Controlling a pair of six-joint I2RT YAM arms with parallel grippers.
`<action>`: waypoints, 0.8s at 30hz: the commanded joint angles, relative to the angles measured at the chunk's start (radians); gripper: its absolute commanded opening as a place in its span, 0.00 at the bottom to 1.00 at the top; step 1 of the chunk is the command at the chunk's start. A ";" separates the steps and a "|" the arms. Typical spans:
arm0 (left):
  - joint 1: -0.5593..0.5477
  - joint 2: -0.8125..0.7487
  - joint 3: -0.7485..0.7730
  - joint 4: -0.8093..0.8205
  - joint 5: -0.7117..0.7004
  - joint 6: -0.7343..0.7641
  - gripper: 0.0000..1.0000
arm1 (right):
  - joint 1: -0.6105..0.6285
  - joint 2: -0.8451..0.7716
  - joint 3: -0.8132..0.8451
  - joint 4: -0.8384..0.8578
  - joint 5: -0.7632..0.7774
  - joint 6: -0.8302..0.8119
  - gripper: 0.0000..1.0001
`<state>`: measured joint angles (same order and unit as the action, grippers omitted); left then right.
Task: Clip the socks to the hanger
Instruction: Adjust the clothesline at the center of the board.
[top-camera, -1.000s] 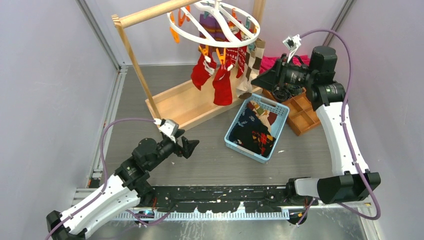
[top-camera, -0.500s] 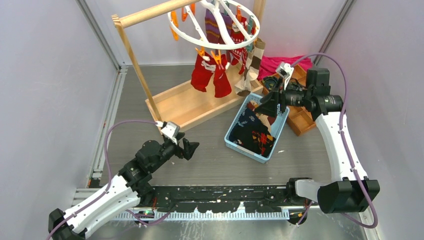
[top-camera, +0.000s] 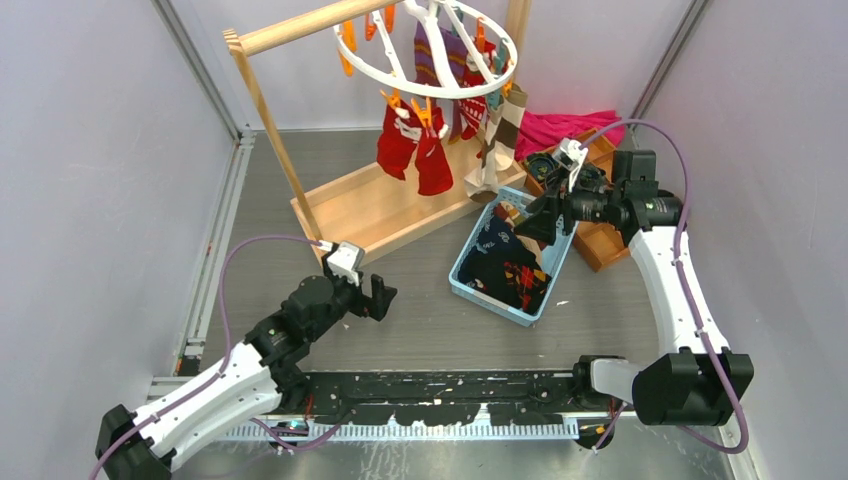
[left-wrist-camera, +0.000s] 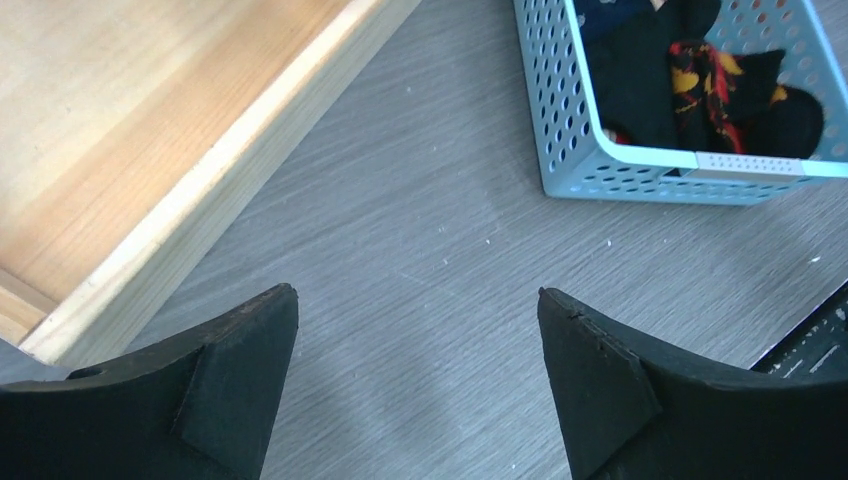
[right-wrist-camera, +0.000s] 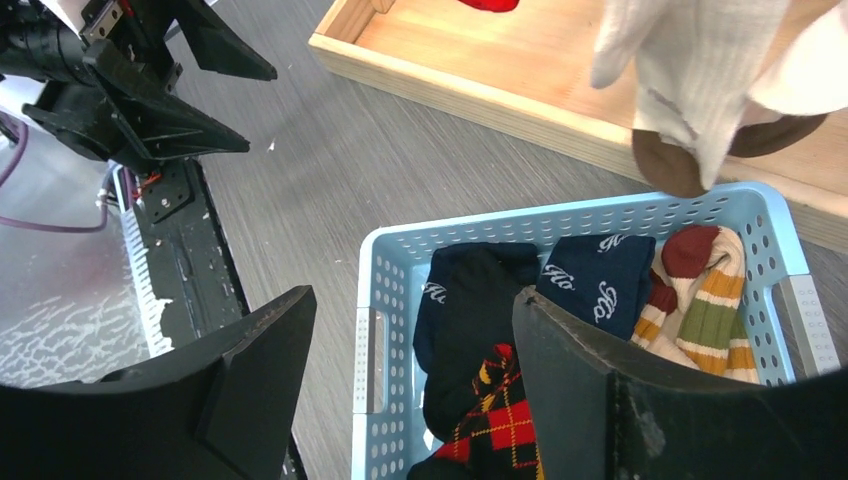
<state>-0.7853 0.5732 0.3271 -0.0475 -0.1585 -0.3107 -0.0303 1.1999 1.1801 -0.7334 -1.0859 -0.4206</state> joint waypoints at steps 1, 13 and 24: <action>0.001 0.039 0.082 -0.054 0.001 -0.040 0.90 | -0.003 -0.016 -0.022 0.049 0.024 -0.035 0.79; 0.001 0.092 0.275 -0.251 0.079 -0.010 0.88 | -0.028 -0.041 -0.075 0.107 0.066 -0.047 0.86; 0.001 0.057 0.148 -0.022 0.085 0.050 0.86 | -0.030 -0.059 -0.148 0.152 0.087 -0.115 0.95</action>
<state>-0.7853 0.6624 0.5735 -0.2485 -0.0929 -0.2882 -0.0563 1.1580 1.0306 -0.6342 -1.0058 -0.5026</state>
